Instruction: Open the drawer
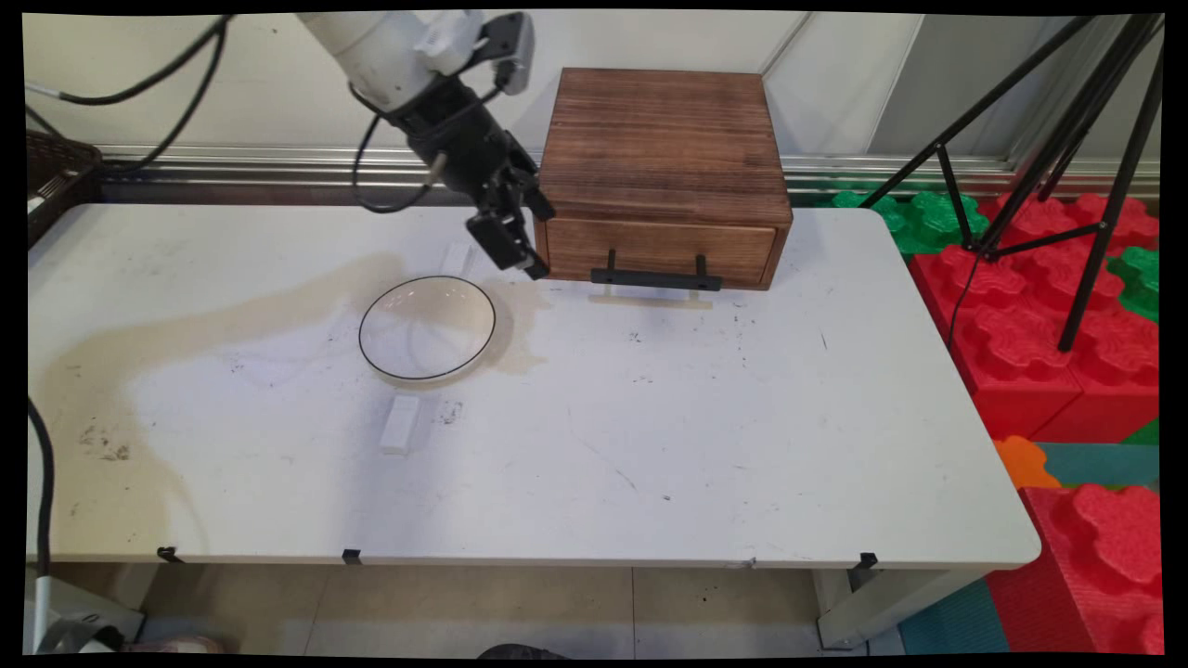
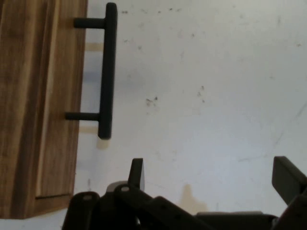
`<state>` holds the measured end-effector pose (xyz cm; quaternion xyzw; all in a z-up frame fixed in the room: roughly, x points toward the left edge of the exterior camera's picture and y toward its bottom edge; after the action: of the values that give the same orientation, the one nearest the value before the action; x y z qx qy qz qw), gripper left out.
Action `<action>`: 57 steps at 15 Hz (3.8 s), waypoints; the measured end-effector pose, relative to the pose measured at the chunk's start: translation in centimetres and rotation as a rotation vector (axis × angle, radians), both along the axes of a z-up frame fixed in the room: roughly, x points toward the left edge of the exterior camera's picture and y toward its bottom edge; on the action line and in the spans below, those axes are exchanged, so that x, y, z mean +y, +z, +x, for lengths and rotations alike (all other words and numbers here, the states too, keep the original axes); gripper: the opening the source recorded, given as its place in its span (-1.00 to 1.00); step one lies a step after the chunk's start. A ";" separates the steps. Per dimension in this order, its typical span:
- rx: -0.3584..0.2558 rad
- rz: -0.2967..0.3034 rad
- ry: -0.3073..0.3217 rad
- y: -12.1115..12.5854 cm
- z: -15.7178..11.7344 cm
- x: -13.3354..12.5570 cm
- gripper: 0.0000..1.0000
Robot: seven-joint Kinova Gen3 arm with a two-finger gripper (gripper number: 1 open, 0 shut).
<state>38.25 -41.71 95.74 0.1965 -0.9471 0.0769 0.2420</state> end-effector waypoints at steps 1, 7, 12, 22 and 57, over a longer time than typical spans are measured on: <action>-0.005 -0.003 0.002 -0.2 -0.3 -0.3 1.00; -0.038 -0.019 0.022 -1.9 -2.1 -2.3 1.00; -0.060 -0.026 0.036 -3.9 -4.0 -4.0 1.00; -0.096 -0.048 0.041 -8.1 -7.1 -7.4 1.00; -0.126 -0.052 -0.013 -14.1 -12.4 -9.4 1.00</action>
<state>25.82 -51.09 81.63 0.1786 -0.9594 0.1120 0.1874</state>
